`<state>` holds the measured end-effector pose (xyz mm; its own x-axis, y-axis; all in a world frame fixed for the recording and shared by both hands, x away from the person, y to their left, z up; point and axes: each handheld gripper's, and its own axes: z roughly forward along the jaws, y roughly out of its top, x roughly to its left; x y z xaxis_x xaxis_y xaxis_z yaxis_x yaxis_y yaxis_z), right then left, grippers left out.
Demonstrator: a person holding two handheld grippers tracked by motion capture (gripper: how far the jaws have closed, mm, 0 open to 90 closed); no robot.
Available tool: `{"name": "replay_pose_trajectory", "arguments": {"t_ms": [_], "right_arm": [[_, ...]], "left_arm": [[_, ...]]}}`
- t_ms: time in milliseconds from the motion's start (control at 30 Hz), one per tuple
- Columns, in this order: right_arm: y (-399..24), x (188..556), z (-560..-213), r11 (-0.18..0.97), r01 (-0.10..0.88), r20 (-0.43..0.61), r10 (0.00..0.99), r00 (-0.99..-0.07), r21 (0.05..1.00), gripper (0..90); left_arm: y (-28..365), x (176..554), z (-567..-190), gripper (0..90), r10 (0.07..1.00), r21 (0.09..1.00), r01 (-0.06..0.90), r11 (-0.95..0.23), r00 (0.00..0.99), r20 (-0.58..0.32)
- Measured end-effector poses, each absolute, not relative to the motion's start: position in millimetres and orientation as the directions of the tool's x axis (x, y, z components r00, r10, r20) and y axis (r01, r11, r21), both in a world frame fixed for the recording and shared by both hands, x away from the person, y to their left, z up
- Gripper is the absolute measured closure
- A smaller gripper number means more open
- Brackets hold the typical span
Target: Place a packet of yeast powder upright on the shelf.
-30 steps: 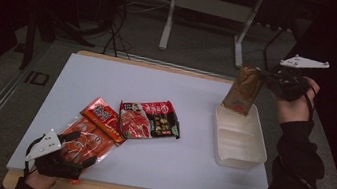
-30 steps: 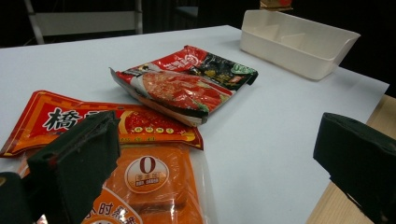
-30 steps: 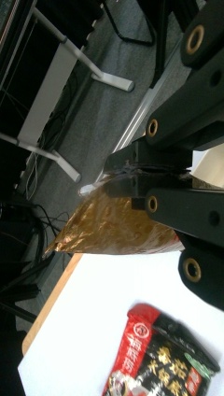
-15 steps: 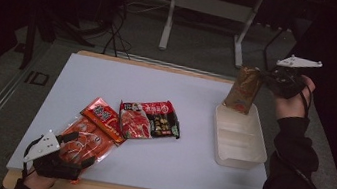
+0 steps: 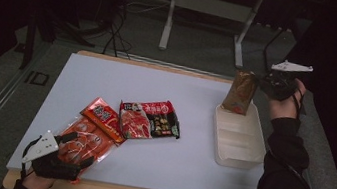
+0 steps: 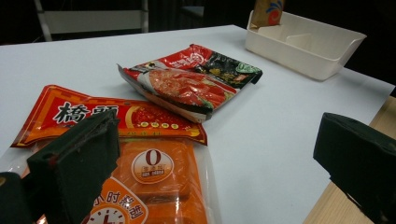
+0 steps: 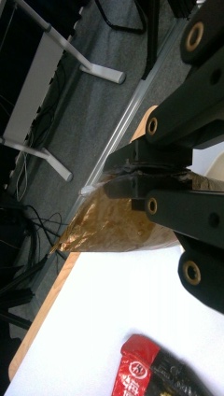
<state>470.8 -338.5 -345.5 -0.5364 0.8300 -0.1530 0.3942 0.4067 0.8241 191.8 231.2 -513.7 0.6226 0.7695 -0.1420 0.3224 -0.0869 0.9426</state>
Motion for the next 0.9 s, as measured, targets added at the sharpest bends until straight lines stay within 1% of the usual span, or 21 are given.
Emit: {"name": "replay_pose_trajectory", "arguments": {"t_ms": [200, 333, 467, 533, 667, 733, 767, 900], "right_arm": [[-334, 473, -358, 0.407, 0.432, -0.112, 0.819, -0.563, 0.805, 87.3], [-335, 473, -366, 0.411, 0.449, -0.105, 0.819, -0.564, 0.794, 87.2], [-339, 473, -377, 0.404, 0.474, -0.091, 0.827, -0.554, 0.782, 87.2], [-340, 474, -385, 0.414, 0.484, -0.103, 0.831, -0.547, 0.771, 87.2], [-347, 472, -389, 0.387, 0.496, -0.086, 0.846, -0.525, 0.777, 86.8], [-348, 472, -388, 0.385, 0.502, -0.087, 0.851, -0.518, 0.775, 83.7], [-349, 471, -387, 0.383, 0.501, -0.091, 0.854, -0.513, 0.776, 79.5], [-349, 468, -382, 0.368, 0.493, -0.094, 0.864, -0.494, 0.789, 69.3]], "left_arm": [[231, 192, -514, 0.9, 0.770, 0.942, 0.323, -0.090, 0.623, -0.140], [231, 192, -514, 0.9, 0.768, 0.942, 0.323, -0.090, 0.624, -0.141], [231, 192, -514, 0.8, 0.768, 0.942, 0.323, -0.089, 0.625, -0.142], [231, 192, -514, 0.9, 0.767, 0.942, 0.323, -0.091, 0.626, -0.141], [230, 192, -514, 0.9, 0.766, 0.943, 0.320, -0.089, 0.627, -0.140], [230, 192, -514, 0.9, 0.763, 0.944, 0.317, -0.090, 0.631, -0.139], [230, 192, -514, 0.9, 0.762, 0.944, 0.315, -0.092, 0.633, -0.137], [229, 192, -514, 0.9, 0.756, 0.947, 0.307, -0.097, 0.641, -0.130]]}}
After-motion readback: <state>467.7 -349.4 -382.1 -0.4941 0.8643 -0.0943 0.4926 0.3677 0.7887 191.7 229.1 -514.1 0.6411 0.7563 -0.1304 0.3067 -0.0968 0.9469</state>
